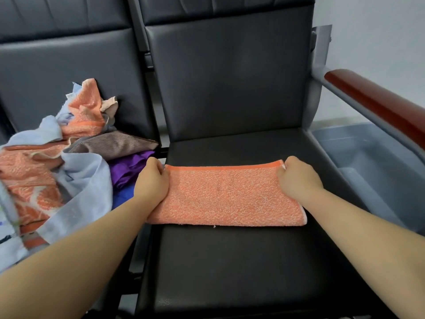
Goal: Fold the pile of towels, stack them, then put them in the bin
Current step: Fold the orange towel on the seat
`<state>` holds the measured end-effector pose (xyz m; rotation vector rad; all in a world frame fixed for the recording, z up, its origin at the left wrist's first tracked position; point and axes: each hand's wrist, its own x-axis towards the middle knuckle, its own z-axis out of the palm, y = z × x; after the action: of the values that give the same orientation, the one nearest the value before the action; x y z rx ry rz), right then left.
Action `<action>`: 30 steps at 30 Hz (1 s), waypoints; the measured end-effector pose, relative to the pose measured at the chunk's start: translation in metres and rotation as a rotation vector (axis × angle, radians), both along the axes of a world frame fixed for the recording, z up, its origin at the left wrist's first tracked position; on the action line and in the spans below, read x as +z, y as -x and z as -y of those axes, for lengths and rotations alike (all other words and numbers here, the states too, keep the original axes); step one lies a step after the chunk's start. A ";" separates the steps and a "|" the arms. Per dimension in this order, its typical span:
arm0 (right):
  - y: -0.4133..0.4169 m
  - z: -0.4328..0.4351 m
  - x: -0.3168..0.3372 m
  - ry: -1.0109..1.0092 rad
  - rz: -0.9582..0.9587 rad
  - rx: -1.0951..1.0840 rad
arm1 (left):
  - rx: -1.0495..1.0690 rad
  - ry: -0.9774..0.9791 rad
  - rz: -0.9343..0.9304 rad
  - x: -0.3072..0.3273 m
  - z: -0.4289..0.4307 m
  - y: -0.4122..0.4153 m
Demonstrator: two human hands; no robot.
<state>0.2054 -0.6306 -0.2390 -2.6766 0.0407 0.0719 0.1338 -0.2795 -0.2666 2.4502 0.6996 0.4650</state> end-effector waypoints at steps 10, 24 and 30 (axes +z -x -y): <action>0.023 0.002 0.009 -0.158 -0.030 0.001 | -0.002 0.450 -0.195 0.034 -0.008 0.028; 0.035 0.006 0.005 -0.017 -0.071 0.185 | -0.279 0.777 -0.202 0.047 -0.004 0.067; 0.038 0.006 0.005 -0.020 -0.070 0.182 | -0.304 0.674 -0.174 0.048 -0.006 0.070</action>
<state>0.1672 -0.6365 -0.2337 -2.6508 -0.1806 0.2218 0.0636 -0.2733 -0.2191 1.9099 0.4392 -0.1008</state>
